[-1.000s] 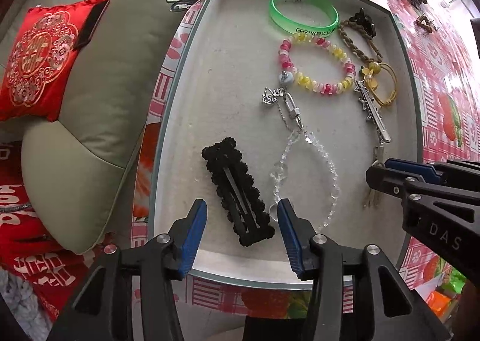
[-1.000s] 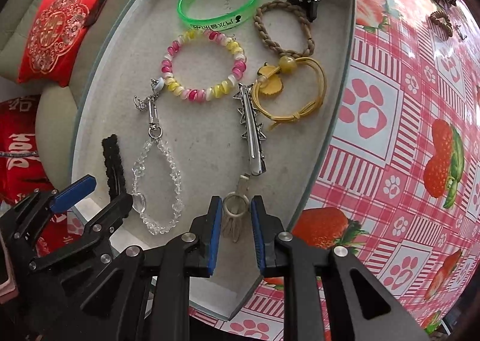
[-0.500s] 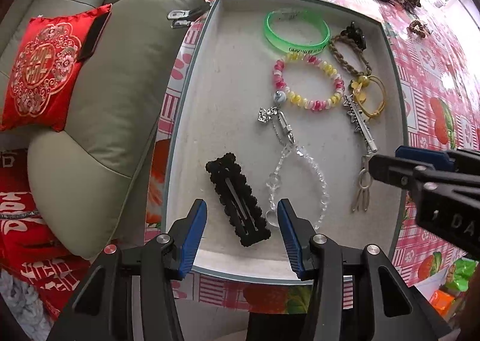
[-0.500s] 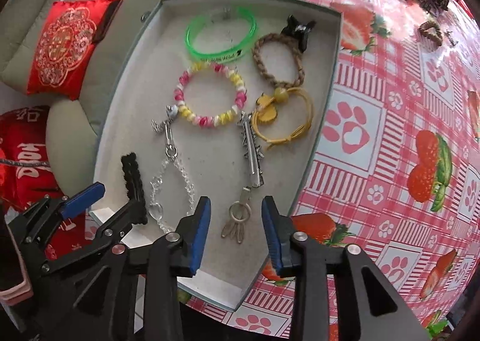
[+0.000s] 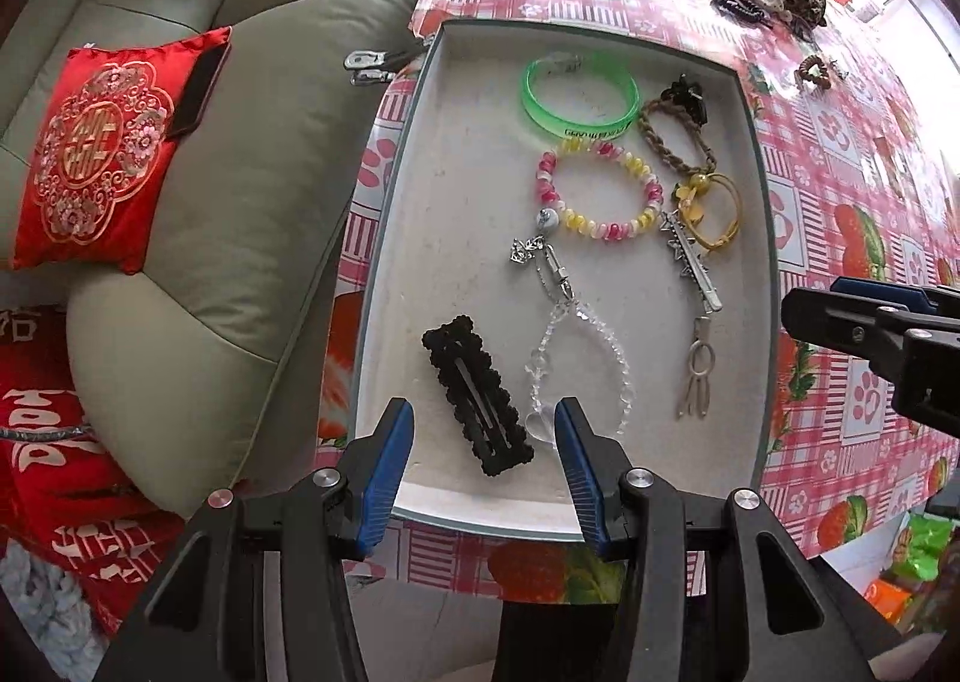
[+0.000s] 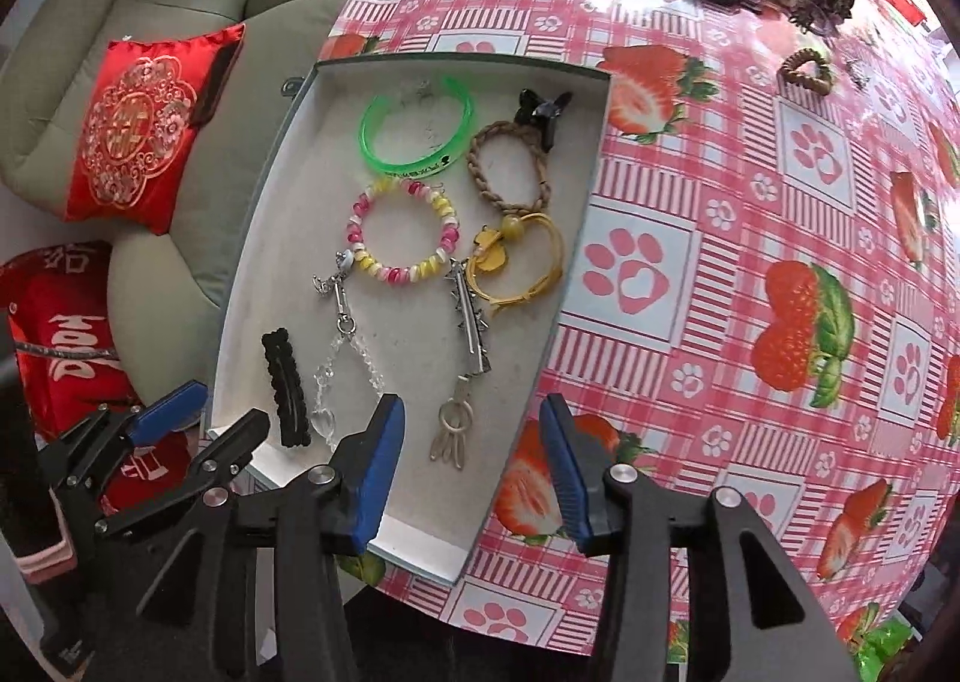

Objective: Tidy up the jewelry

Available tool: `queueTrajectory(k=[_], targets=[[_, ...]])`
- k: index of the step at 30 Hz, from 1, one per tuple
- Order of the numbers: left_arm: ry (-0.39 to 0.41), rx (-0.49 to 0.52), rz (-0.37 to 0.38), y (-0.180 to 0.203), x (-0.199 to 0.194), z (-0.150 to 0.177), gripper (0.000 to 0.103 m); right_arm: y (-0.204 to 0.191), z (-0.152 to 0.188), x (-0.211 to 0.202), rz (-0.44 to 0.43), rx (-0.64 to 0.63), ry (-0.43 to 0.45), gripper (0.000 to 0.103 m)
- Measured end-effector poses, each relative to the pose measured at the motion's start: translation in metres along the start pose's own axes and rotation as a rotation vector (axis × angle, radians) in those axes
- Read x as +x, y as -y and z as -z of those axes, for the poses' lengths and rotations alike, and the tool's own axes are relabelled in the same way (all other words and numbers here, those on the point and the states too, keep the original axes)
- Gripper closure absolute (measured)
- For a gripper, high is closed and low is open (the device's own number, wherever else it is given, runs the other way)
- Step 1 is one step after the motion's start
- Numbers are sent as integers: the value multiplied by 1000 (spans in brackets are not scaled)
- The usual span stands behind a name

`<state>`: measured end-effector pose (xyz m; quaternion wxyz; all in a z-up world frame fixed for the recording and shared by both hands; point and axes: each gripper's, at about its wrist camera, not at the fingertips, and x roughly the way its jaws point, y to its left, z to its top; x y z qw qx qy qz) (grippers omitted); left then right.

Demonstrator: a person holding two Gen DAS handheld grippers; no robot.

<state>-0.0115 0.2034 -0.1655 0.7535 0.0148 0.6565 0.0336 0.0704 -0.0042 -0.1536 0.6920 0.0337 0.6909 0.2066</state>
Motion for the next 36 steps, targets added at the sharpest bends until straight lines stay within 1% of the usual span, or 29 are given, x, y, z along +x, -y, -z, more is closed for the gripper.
queueTrajectory(k=[6,7,8,9,13,18,20,22,26,29,30,36], targets=[[16,-8,16,-4,-10,2,46,-4,1,-8,6,4,1,52],[18,-13,18,-5,-11,2,39,-5,1,-8,8,0,0,52],[23,-21,18,-6,-13,3,13,-7,2,-9,11,-4,-1,52],[39,-30,11,-8,-16,3,3,-8,3,-9,15,-9,-4,52],[66,-38,22,-11,-23,6,3,-14,6,-14,29,-30,-10,52],[65,-81,44,-21,-22,9,3,-24,8,-20,54,-70,-23,52],[66,-100,52,-26,-23,12,3,-28,8,-21,62,-82,-28,50],[67,-121,63,-32,-24,14,3,-33,8,-24,72,-99,-32,42],[81,-164,70,-45,-27,17,3,-41,9,-27,90,-137,-44,36],[86,-189,60,-53,-28,19,3,-48,8,-29,103,-160,-47,29],[88,-193,55,-56,-29,19,3,-50,7,-30,108,-169,-44,24],[121,-197,30,-61,-38,21,3,-62,1,-38,128,-193,-13,18]])
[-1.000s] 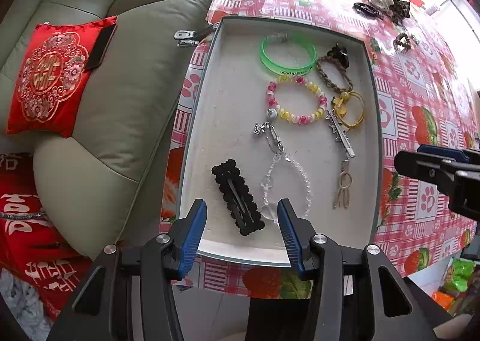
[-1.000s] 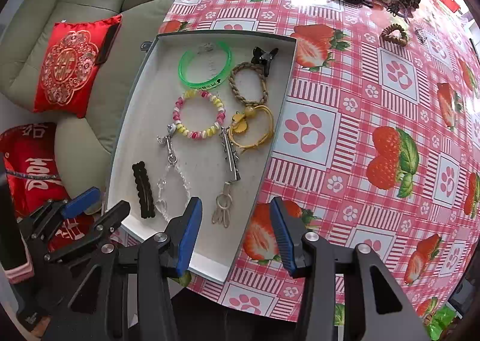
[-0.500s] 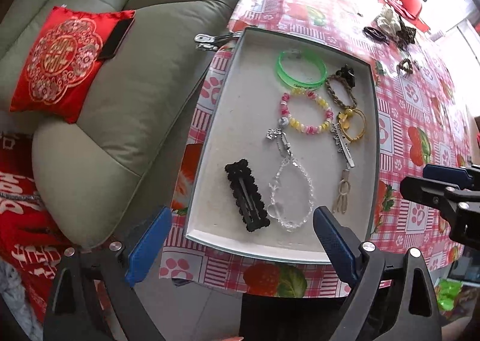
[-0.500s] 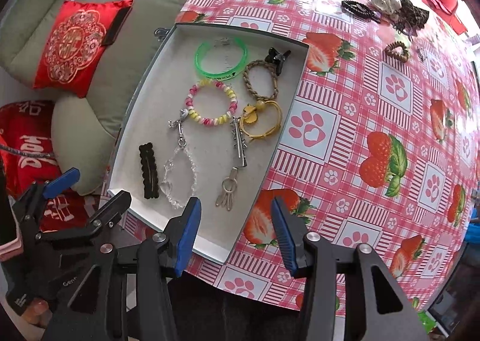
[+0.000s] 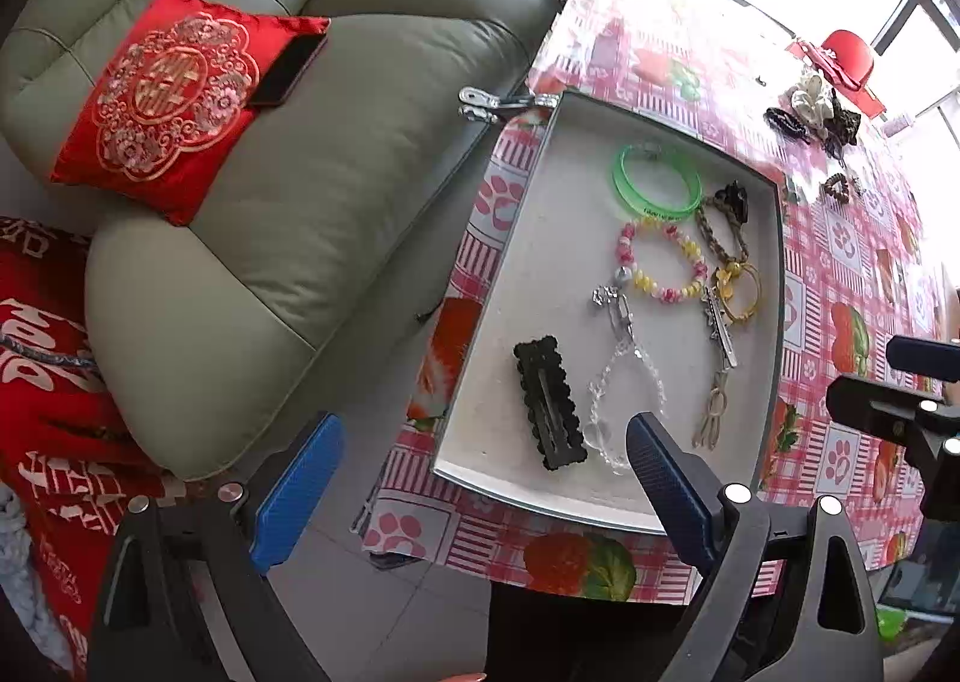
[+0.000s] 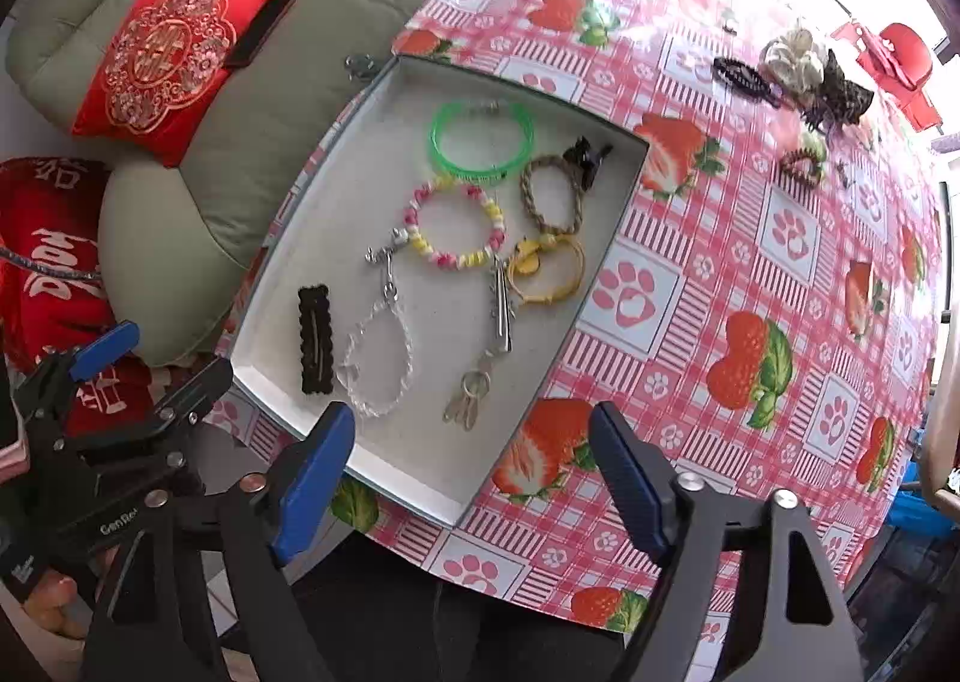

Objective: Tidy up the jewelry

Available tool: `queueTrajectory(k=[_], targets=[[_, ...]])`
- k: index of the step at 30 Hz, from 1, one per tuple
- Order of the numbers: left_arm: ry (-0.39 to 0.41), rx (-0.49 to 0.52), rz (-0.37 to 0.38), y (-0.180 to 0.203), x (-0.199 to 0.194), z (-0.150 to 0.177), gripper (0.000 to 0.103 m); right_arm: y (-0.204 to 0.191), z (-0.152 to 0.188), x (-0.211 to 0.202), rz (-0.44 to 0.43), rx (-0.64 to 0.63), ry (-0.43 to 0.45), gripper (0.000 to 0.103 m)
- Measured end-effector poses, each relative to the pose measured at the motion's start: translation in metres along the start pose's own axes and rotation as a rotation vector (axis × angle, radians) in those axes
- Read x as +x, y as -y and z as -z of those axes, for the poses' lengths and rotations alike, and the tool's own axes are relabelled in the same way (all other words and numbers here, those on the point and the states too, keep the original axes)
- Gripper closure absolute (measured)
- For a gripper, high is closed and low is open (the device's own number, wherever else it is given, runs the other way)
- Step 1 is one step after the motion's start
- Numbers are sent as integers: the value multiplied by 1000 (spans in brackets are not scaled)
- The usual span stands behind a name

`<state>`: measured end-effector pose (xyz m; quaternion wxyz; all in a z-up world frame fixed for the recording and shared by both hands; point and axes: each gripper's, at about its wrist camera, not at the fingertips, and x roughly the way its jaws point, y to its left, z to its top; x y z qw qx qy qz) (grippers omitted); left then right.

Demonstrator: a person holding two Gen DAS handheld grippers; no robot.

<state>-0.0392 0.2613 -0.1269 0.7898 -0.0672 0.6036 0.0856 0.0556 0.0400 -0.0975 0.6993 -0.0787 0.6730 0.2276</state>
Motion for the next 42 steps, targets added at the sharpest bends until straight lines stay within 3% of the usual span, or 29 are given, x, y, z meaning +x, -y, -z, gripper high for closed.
queueTrajectory(k=[3,6,8,17,42], targets=[[4,11,-8,1,-4,-4,3,-2,-3,-6,3,5,29,11],[4,19,7,3,-8,-9,3,-2,-5,-14,11,17,65,9],[4,26,11,5,-11,-11,3,0,-6,-17,3,31,73,0],[25,110,-15,25,-29,-21,3,19,1,-33,0,117,138,0],[63,242,-21,65,-72,-36,3,36,11,-80,68,150,239,0]])
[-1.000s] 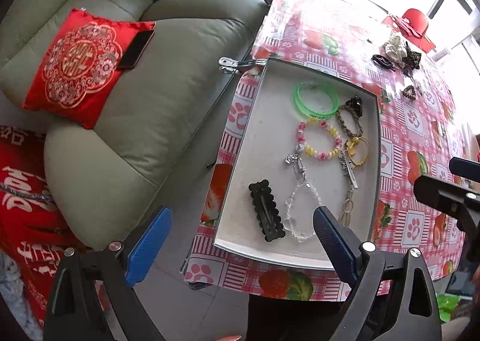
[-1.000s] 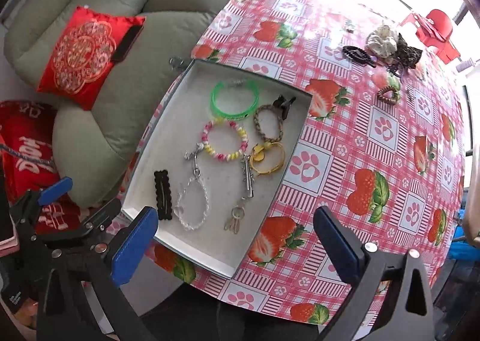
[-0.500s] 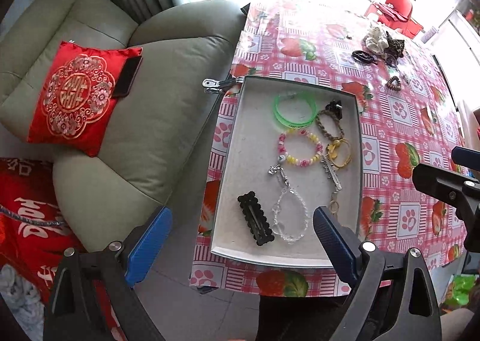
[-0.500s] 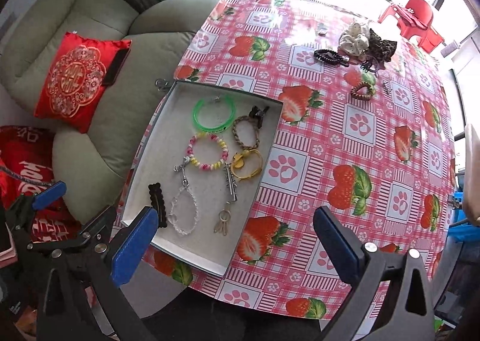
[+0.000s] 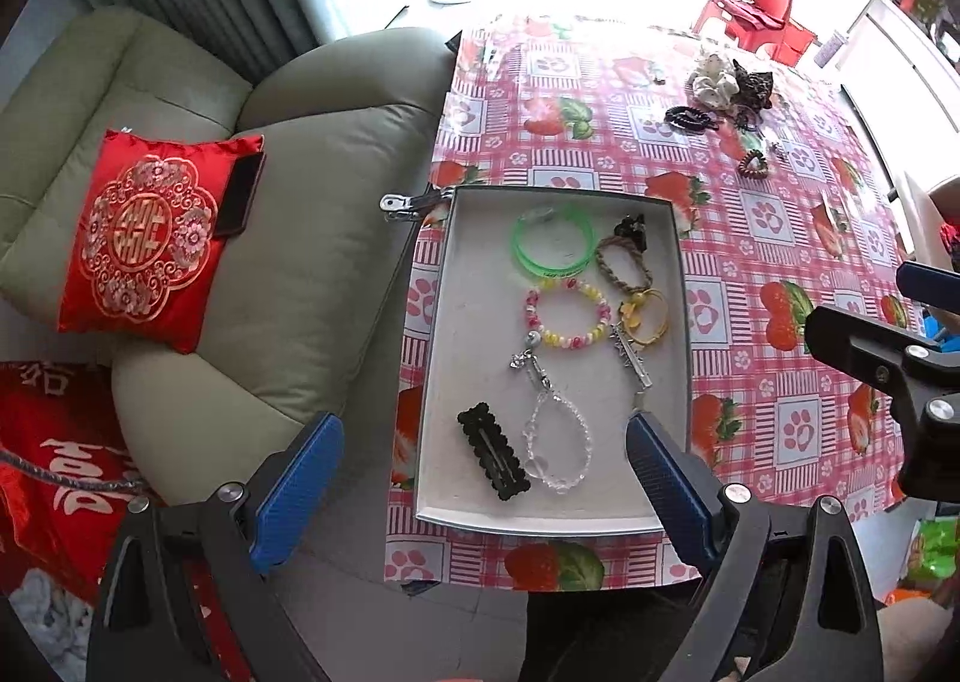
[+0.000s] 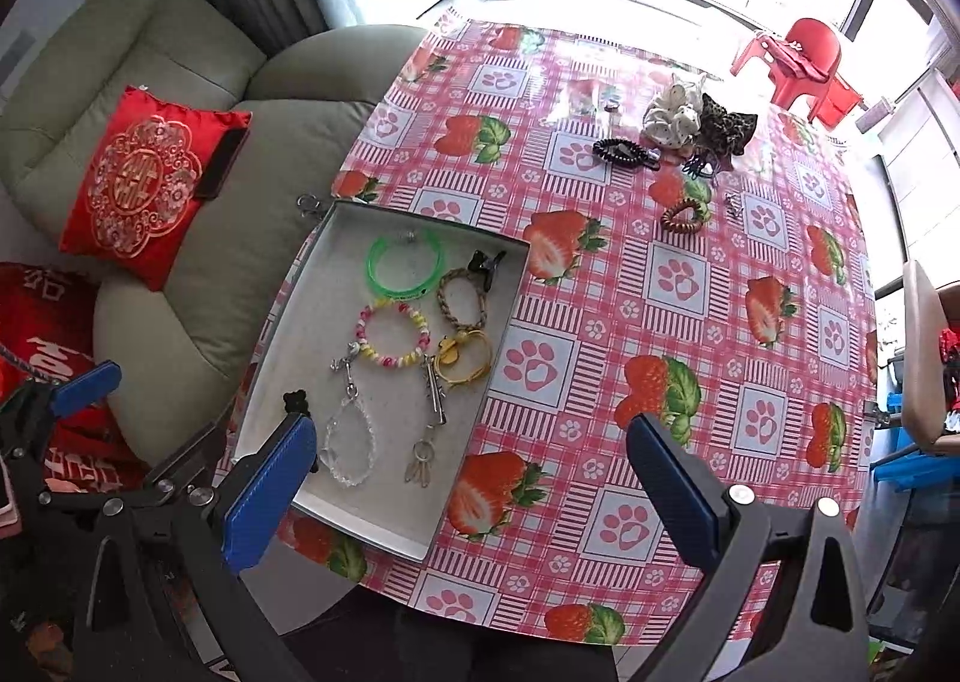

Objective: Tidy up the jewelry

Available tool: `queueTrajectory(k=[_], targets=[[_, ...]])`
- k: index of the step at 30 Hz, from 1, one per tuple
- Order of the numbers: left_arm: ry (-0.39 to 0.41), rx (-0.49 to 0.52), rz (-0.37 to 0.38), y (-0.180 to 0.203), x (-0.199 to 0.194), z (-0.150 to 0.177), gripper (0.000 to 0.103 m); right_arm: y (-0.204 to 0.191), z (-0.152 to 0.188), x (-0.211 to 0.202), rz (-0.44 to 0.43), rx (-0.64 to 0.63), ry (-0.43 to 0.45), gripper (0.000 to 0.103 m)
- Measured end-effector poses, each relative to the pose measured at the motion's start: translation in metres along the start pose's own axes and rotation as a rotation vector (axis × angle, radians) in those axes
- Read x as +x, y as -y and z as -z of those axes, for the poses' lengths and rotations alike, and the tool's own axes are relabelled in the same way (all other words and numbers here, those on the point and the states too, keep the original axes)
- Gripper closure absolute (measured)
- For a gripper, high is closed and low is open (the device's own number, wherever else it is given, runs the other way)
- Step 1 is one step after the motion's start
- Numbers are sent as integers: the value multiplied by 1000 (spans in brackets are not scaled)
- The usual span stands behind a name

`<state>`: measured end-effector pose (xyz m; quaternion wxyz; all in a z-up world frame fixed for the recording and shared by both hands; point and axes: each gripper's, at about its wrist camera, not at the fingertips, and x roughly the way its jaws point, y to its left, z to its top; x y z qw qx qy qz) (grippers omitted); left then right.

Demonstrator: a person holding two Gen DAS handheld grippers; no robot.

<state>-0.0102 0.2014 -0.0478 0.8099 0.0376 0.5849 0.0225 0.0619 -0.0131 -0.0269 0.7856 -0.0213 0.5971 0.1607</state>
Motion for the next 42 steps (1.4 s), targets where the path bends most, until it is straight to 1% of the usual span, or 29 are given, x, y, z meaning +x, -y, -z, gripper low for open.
queueTrajectory(k=[10,20,42], targets=[[1,9,-7,2,-2,-2,3,-1,-2,-4,17,-7,13,0],[-4,14,-21,0,-1,1,3,-6,-2,-5,18,-22,20,0],[-3,14,-22,0,-1,1,3,-8,-1,-6,16,-20,19,0]])
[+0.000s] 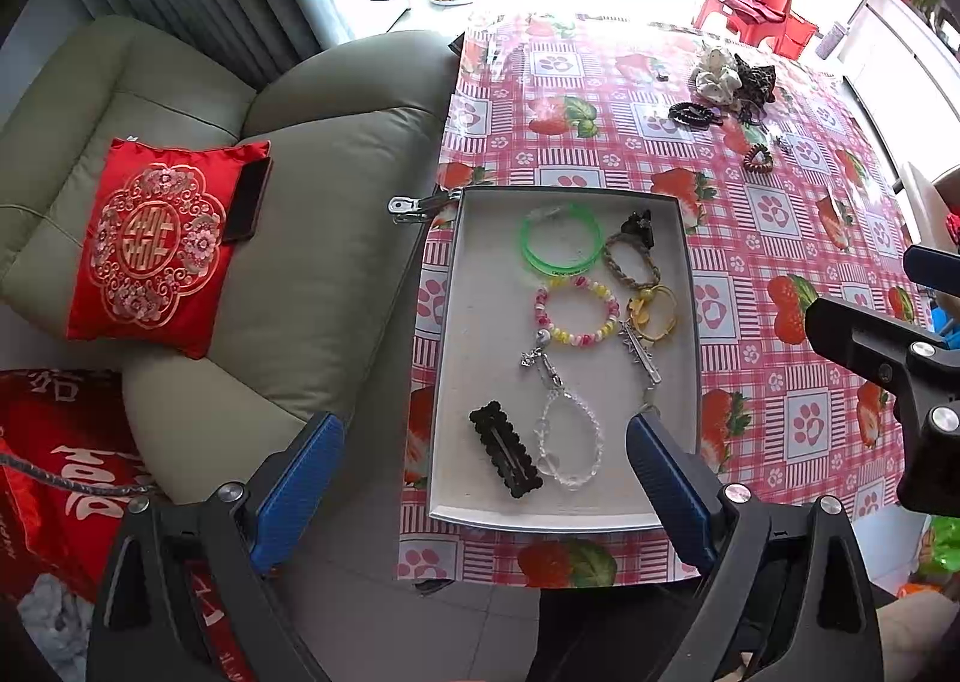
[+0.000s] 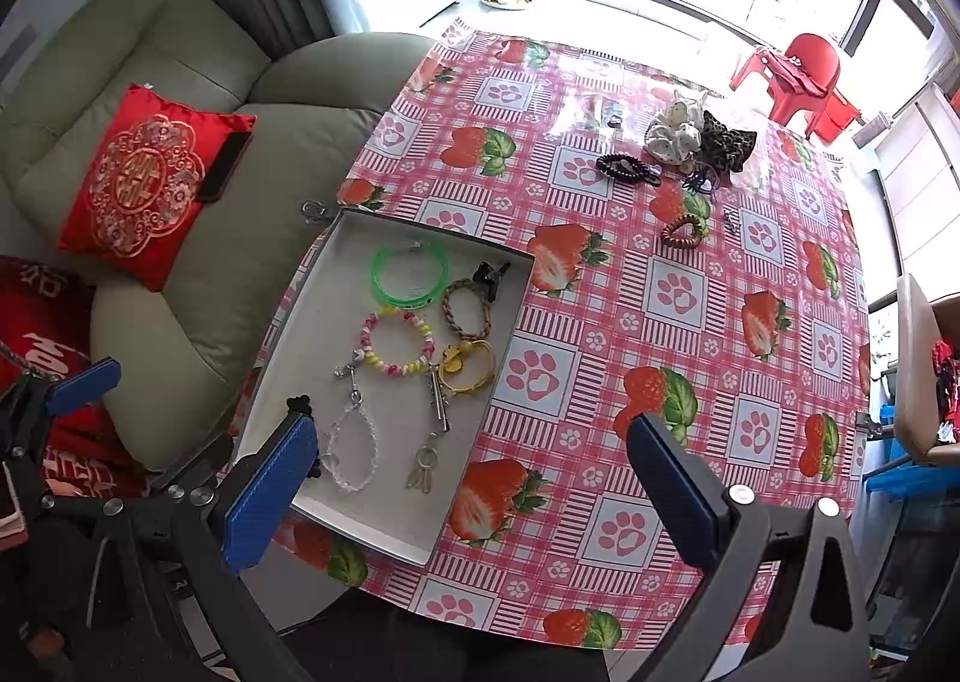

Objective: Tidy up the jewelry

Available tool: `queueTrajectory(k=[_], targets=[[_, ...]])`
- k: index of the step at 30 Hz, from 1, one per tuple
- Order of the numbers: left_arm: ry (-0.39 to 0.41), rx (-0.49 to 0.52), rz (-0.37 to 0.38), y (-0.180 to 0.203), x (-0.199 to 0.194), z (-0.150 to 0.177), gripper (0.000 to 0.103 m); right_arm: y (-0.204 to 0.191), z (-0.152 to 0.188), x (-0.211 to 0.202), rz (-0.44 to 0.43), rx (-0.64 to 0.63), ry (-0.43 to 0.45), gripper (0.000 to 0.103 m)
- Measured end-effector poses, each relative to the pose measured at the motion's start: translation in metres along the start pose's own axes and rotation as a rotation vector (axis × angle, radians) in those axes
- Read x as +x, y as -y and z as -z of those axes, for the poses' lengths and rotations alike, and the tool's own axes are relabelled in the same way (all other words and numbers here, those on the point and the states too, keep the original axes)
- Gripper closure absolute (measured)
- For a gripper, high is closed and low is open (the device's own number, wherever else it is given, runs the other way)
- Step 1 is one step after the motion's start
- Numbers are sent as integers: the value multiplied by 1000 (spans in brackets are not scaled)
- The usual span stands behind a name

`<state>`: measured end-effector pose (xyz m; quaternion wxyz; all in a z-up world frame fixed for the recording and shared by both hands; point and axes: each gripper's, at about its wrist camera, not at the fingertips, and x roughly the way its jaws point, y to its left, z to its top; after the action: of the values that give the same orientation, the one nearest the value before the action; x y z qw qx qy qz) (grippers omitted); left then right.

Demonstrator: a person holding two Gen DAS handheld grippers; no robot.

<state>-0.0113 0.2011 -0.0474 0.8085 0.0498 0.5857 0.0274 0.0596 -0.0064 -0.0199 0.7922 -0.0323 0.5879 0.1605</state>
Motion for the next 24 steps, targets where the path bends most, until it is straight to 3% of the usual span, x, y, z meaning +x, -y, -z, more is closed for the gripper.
queueTrajectory(k=[24], targets=[[0,-1,-2,-2,0,1,3,-1,1,0,1,3,0,0]])
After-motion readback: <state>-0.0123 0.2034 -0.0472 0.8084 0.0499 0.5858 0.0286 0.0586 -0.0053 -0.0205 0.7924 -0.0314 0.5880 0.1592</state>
